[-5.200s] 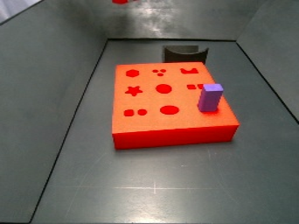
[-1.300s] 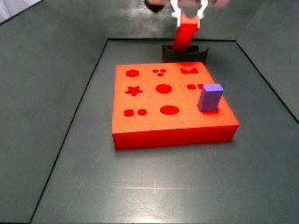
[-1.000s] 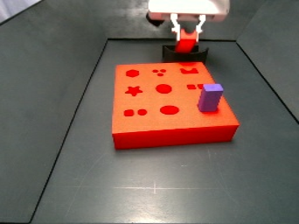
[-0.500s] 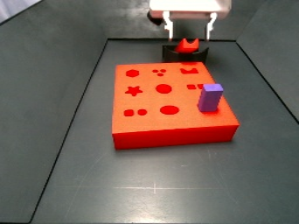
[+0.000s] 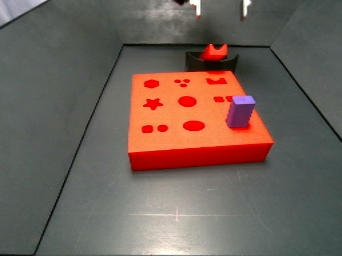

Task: Pick up the arch object. Move up. Place the arch object on the fixture. Regrasp the arch object. Move to above the board. Insert the arch object.
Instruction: Regrasp the arch object.

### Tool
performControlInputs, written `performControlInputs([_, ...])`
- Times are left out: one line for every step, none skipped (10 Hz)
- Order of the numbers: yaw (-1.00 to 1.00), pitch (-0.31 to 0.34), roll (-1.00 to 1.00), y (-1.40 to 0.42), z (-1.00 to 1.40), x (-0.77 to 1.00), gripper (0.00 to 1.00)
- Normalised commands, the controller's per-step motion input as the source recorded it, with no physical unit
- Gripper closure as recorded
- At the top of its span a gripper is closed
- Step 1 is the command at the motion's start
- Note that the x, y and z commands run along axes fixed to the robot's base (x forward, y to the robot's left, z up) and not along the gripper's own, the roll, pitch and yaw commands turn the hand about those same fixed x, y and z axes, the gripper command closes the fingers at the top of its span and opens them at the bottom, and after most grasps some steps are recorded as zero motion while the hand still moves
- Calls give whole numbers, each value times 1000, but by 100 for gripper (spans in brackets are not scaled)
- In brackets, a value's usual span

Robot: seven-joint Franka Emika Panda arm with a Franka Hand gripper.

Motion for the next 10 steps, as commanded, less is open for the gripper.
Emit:
performControlInputs([-35, 101, 31, 13, 287, -16, 0])
performControlInputs([29, 61, 1000, -678, 798, 152, 0])
performControlInputs([28, 61, 1000, -672, 747, 154, 0])
performControlInputs([28, 56, 1000, -497, 580, 72, 0])
performControlInputs([27, 52, 1000, -296, 394, 12, 0])
performControlInputs([26, 50, 1000, -117, 180, -20, 0])
performControlInputs([26, 48, 1000, -63, 26, -9, 0])
performControlInputs([26, 47, 1000, -37, 11, -11, 0])
performControlInputs([26, 45, 1000, -26, 22, -21, 0])
performControlInputs([26, 41, 1000, -28, 13, -23, 0])
